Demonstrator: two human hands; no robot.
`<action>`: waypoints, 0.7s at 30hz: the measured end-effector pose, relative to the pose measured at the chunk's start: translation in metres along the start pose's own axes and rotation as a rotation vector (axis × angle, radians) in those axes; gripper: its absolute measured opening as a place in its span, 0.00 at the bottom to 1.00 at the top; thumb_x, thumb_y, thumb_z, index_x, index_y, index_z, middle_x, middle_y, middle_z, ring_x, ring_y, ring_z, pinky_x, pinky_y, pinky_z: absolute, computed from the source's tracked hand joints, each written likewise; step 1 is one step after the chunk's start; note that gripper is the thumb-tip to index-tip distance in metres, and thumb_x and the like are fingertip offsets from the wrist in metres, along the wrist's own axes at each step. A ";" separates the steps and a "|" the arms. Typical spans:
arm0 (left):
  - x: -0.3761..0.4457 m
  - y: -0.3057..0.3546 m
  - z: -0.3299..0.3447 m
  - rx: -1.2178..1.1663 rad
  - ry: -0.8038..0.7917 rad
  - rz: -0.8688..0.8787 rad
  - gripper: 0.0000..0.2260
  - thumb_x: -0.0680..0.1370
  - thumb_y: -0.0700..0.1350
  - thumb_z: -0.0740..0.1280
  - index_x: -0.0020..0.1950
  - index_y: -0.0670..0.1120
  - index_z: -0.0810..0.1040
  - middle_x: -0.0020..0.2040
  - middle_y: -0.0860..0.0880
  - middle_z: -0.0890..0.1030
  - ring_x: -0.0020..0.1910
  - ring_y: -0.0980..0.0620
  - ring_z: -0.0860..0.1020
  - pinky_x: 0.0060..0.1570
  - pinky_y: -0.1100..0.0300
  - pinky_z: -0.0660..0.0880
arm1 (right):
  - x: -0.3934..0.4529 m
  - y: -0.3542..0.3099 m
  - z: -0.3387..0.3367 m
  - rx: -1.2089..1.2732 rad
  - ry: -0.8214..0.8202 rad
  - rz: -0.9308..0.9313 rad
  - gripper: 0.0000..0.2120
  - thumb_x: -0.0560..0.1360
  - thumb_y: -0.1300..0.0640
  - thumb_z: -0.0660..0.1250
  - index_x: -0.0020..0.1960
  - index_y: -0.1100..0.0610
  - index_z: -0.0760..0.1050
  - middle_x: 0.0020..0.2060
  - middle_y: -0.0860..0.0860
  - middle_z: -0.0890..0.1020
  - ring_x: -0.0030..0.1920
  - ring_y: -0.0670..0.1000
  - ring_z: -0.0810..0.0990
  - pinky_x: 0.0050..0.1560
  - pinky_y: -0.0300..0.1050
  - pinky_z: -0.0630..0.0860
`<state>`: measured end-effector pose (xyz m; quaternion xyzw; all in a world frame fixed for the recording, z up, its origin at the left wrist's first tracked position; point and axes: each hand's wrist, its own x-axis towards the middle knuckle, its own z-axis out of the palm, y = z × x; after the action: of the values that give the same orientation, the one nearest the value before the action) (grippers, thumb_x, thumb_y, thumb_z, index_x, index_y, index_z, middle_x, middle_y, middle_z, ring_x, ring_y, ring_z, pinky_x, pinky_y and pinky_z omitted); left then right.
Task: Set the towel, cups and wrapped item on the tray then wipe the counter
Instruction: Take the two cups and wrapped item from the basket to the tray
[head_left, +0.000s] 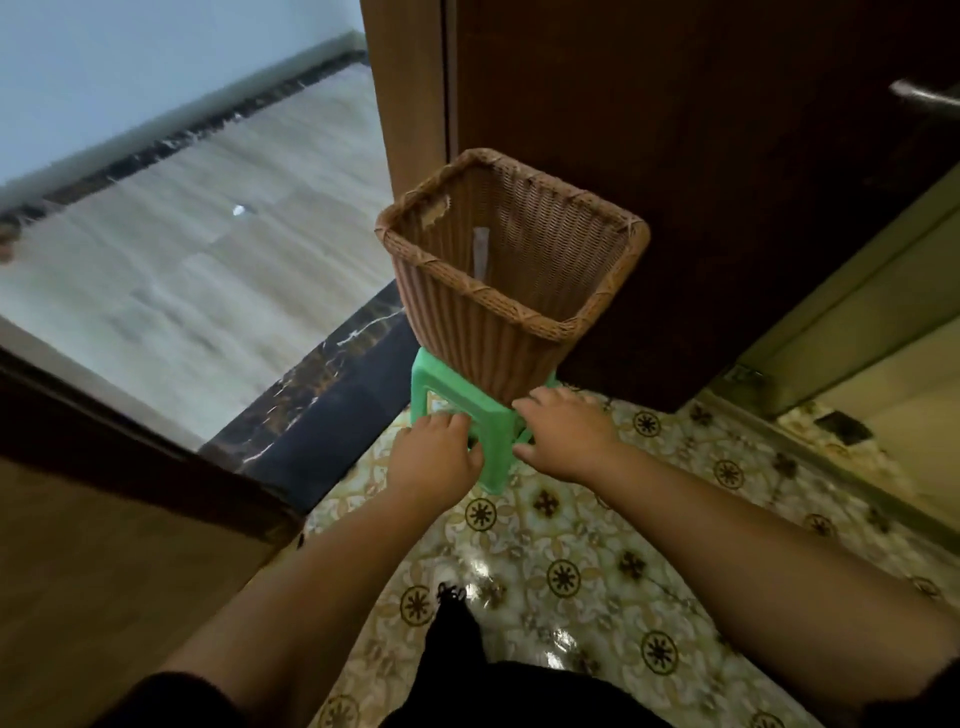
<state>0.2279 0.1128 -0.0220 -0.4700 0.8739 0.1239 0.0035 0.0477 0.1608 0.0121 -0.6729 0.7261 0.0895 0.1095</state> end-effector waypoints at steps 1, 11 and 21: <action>0.015 0.000 -0.001 -0.003 0.015 0.006 0.19 0.78 0.56 0.59 0.63 0.47 0.74 0.58 0.46 0.79 0.56 0.43 0.76 0.50 0.49 0.73 | 0.008 0.007 -0.002 0.005 0.002 0.010 0.31 0.74 0.37 0.64 0.73 0.50 0.66 0.68 0.53 0.71 0.68 0.57 0.69 0.65 0.58 0.68; 0.163 -0.018 -0.037 -0.097 0.213 -0.001 0.16 0.78 0.53 0.62 0.60 0.45 0.76 0.57 0.45 0.79 0.57 0.42 0.76 0.53 0.48 0.71 | 0.126 0.063 -0.061 0.059 0.125 0.044 0.28 0.75 0.39 0.64 0.71 0.51 0.69 0.66 0.52 0.73 0.66 0.57 0.71 0.64 0.57 0.69; 0.269 -0.006 -0.044 -0.153 0.246 -0.012 0.17 0.77 0.52 0.62 0.61 0.45 0.76 0.57 0.46 0.79 0.57 0.46 0.76 0.58 0.51 0.72 | 0.265 0.123 -0.069 0.023 -0.011 -0.070 0.26 0.77 0.40 0.62 0.71 0.51 0.68 0.65 0.52 0.73 0.66 0.57 0.70 0.62 0.56 0.69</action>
<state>0.0877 -0.1203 -0.0137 -0.4856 0.8530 0.1316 -0.1387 -0.0963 -0.1024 0.0025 -0.6961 0.7024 0.0810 0.1245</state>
